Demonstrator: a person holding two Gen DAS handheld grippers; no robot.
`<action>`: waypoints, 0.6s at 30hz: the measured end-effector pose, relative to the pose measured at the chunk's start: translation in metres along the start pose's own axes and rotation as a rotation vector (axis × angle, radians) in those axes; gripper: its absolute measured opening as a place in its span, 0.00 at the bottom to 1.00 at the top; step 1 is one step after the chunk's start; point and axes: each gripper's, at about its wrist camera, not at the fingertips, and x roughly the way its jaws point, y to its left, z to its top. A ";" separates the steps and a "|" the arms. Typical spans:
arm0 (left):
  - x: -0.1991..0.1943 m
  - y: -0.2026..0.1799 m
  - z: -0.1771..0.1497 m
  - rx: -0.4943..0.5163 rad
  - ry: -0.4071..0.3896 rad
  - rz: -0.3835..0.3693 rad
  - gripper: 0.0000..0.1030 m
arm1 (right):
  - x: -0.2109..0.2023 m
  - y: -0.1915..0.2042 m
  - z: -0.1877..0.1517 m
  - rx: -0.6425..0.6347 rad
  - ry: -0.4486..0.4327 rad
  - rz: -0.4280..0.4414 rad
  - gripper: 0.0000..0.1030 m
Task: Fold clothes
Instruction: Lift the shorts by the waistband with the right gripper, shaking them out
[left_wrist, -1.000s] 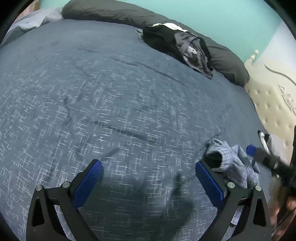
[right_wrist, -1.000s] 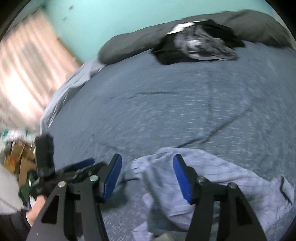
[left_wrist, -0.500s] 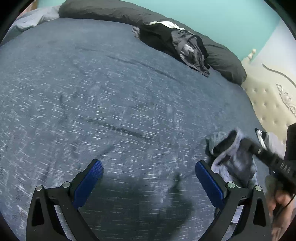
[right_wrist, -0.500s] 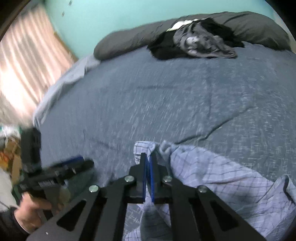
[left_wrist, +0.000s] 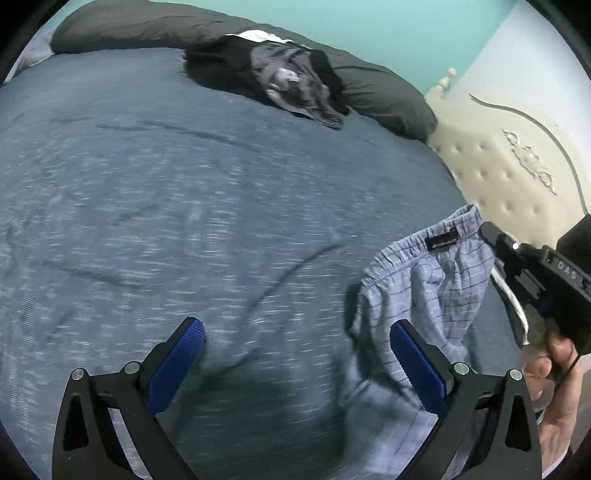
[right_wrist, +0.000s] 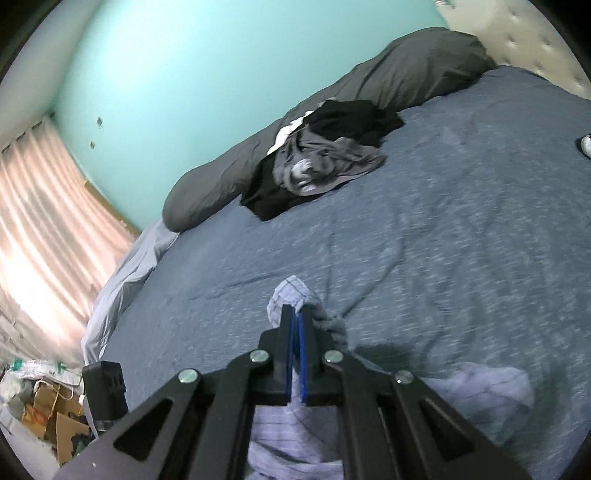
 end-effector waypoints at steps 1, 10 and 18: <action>0.004 -0.005 0.002 0.004 0.002 -0.005 1.00 | -0.004 -0.006 0.002 0.010 -0.009 -0.006 0.02; 0.030 -0.020 0.007 0.003 0.042 -0.041 1.00 | -0.031 -0.051 -0.001 0.053 -0.029 -0.087 0.02; 0.044 -0.030 0.008 0.004 0.089 -0.071 1.00 | -0.052 -0.088 -0.005 0.116 -0.056 -0.180 0.02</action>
